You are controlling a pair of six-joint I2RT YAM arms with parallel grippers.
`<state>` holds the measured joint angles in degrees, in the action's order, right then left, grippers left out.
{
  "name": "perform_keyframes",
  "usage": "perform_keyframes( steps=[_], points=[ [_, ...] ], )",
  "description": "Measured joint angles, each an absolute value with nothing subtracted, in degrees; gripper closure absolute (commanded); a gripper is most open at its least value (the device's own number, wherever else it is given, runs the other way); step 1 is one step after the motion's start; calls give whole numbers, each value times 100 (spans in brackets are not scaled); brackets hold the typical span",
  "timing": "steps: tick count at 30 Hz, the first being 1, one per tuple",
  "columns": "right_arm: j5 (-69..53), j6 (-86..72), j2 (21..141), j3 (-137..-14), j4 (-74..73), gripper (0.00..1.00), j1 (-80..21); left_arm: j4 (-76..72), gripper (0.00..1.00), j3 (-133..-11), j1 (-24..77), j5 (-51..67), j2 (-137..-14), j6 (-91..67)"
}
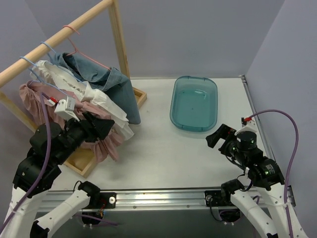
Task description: Remove the skirt from the hanger
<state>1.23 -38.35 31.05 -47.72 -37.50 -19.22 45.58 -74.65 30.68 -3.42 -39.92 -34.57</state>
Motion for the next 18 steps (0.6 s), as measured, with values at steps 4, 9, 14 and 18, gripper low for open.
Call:
perform_keyframes(
  steps=[4, 9, 14, 18],
  points=[
    [119, -3791, 3114, -4777, -3745, 0, -1922, 4670, 27, -8169, 3065, -508, -4285, -3286],
    [110, -3756, 3114, -4783, -3752, 0, -1922, 4757, 16, -9264, 3065, -493, -4622, -3081],
    [119, -3732, 3111, -4923, -3774, 0, -1922, 4554, 6, -9131, 3065, 301, -4735, -3048],
    [117, -3728, 3089, -4974, -3771, 0, -1922, 4005, 0, -8458, 3065, 727, -4751, -3148]
  ],
)
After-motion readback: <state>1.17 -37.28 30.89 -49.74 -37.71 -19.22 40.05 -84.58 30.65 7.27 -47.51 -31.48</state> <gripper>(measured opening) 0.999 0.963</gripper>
